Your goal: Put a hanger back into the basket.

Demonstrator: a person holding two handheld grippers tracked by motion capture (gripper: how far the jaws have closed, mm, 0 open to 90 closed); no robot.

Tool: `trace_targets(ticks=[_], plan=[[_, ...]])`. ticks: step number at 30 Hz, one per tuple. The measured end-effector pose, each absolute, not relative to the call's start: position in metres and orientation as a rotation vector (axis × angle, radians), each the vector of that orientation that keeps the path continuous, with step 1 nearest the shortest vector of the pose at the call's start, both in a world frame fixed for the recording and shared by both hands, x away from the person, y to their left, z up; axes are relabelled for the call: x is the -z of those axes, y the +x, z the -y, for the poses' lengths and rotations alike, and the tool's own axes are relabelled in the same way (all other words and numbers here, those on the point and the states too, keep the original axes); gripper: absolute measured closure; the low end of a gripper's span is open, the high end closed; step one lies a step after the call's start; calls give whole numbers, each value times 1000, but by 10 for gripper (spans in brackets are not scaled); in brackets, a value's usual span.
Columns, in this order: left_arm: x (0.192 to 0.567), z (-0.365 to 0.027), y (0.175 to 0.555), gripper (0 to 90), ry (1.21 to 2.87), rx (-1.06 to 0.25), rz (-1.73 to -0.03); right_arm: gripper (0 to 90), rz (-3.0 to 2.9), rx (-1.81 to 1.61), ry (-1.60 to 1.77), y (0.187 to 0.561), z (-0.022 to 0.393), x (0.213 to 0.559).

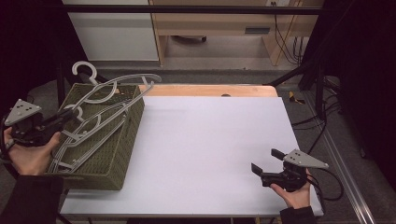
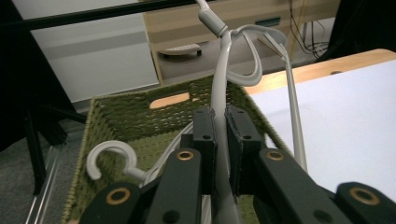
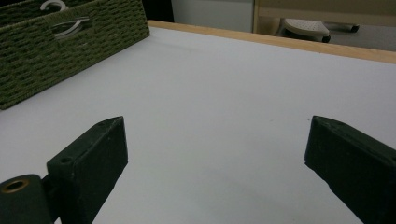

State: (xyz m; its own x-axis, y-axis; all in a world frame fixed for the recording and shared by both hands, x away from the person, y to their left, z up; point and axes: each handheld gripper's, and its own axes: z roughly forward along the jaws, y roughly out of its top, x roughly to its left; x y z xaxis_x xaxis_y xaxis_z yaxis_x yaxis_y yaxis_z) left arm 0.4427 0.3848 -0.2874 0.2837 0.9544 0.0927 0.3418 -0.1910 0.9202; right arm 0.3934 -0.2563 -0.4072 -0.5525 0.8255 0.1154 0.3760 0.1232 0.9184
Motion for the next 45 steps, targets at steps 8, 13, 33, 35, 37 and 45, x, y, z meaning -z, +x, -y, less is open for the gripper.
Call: trace_targets(ticks=[8,13,33,35,37,45], plan=[[297,-410,447,828,1666,-939,-1247,57,-1999,-1403,1154,394,257,408],[297,-429,438,827,1642,-959,-1259,58,-1998,-1401,1157,394,257,408],[314,-454,433,827,1694,-967,-1293,56,-2013,-1398,1159,395,256,410],[319,-453,434,827,1701,-965,-1294,56,-2004,-1396,1164,395,257,409],[324,-451,436,827,1710,-949,-1294,56,-2003,-1395,1166,395,257,410],[349,-445,445,825,1752,-929,-1314,56,-2007,-1396,1166,395,256,410]])
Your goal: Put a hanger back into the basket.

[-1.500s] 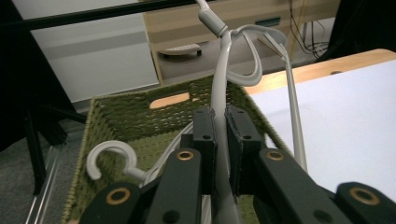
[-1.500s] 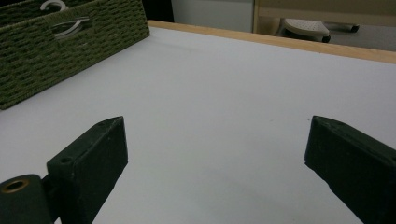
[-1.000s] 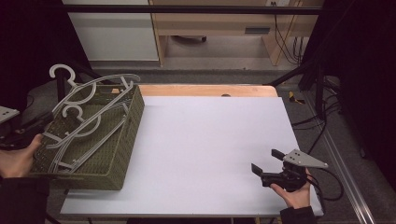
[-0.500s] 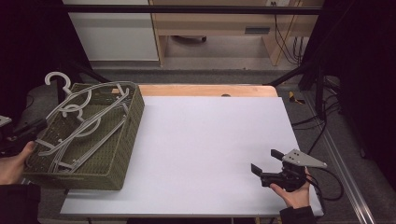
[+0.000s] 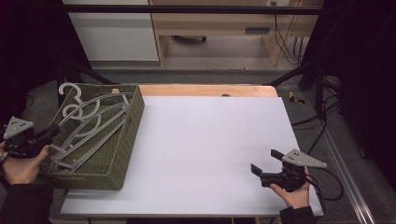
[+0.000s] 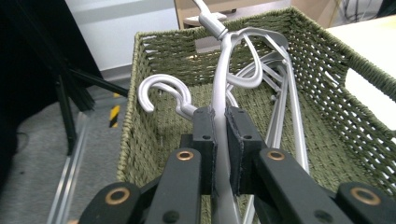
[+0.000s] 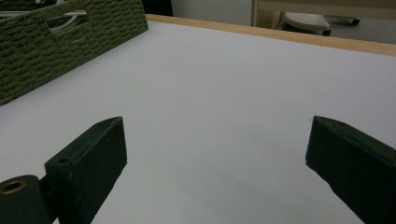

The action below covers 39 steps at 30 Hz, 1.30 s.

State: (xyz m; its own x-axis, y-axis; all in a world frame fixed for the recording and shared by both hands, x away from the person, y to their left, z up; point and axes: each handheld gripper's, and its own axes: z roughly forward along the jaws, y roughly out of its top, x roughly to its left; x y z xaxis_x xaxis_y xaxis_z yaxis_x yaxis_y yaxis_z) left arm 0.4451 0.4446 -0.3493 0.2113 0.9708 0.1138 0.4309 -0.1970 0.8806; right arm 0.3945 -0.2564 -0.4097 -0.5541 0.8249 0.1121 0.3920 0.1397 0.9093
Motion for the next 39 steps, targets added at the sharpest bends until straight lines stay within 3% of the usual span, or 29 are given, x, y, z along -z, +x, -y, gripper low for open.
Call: trace_targets(ticks=[12,19,27,33,39], plan=[[367,-443,462,819,1961,-998,-1440,55,-2009,-1394,1165,395,255,410],[358,-444,466,819,1988,-1068,-1364,55,-2010,-1394,1166,395,255,411],[371,-439,477,811,2172,-963,-1466,55,-2009,-1397,1162,395,255,411],[364,-449,469,708,1986,-857,-1482,55,-2008,-1400,1164,394,256,410],[356,-443,454,613,1883,-824,-1379,54,-2006,-1412,1161,394,257,409]])
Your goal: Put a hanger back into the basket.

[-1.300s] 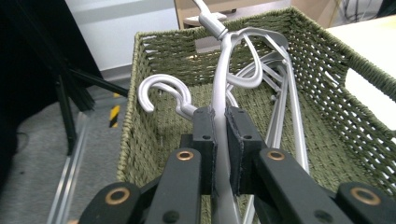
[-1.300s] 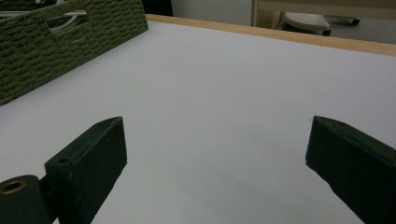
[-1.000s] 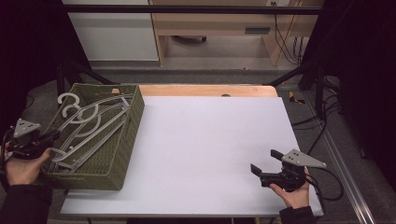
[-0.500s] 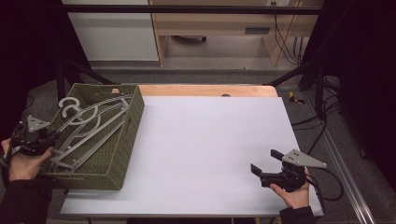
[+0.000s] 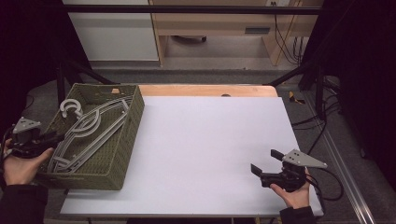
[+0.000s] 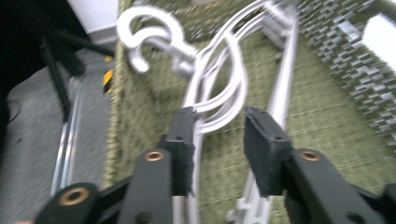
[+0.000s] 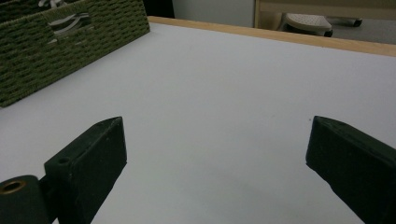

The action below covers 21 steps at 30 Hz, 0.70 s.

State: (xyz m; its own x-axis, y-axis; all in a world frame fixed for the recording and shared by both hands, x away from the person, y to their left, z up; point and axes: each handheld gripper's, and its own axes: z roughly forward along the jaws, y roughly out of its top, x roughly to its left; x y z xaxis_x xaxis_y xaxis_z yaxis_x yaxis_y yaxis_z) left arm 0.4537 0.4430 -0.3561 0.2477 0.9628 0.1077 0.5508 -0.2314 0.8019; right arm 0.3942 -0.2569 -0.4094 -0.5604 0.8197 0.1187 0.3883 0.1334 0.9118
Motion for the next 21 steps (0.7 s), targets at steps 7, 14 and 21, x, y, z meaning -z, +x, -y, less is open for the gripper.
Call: trace_targets(ticks=[7,14,21], plan=[[352,-414,434,396,1766,-728,-1172,47,-1984,-1446,1165,393,258,407],[355,-375,414,244,1713,-655,-1009,33,-1971,-1480,1147,391,261,405],[366,-341,397,175,1722,-603,-929,19,-1952,-1506,1139,390,263,403]])
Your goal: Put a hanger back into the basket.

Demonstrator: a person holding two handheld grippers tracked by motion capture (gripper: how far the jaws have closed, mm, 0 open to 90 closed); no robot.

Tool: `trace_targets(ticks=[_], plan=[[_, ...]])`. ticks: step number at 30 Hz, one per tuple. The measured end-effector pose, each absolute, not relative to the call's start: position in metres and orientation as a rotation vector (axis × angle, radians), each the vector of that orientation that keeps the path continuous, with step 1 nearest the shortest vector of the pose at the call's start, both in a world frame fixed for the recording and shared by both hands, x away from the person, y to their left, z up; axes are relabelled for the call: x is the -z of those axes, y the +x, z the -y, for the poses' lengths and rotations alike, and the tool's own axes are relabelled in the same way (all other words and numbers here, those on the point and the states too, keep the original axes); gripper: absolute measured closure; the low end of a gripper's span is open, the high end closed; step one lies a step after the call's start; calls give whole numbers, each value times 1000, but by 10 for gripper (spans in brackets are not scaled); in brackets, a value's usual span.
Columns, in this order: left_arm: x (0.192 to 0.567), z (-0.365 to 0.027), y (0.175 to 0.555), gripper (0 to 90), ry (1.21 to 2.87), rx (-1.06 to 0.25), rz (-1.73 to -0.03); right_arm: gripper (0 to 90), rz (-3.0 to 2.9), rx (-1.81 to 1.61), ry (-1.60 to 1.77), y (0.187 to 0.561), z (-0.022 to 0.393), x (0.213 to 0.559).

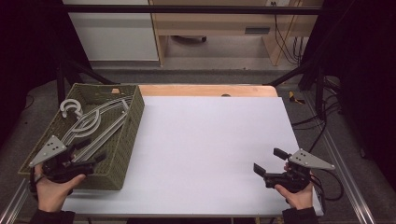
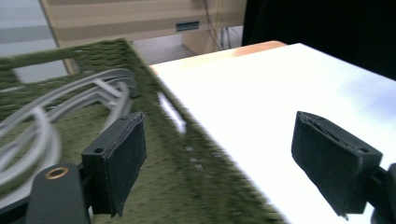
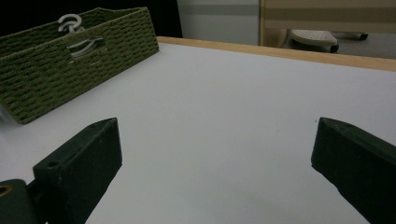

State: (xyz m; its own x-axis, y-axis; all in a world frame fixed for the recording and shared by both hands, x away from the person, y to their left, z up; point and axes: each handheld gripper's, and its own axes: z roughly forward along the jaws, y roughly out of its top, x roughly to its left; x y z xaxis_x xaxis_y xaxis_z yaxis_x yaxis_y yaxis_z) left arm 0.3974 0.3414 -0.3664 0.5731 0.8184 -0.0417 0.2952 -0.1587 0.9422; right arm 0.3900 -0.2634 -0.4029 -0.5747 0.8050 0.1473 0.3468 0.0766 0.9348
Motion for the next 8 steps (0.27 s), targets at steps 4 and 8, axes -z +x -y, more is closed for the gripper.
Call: trace_targets(ticks=[4,8], plan=[[376,-325,391,173,1741,-600,-915,19,-1955,-1506,1135,389,263,403],[384,-318,387,159,1776,-585,-897,19,-1962,-1504,1133,389,263,404]])
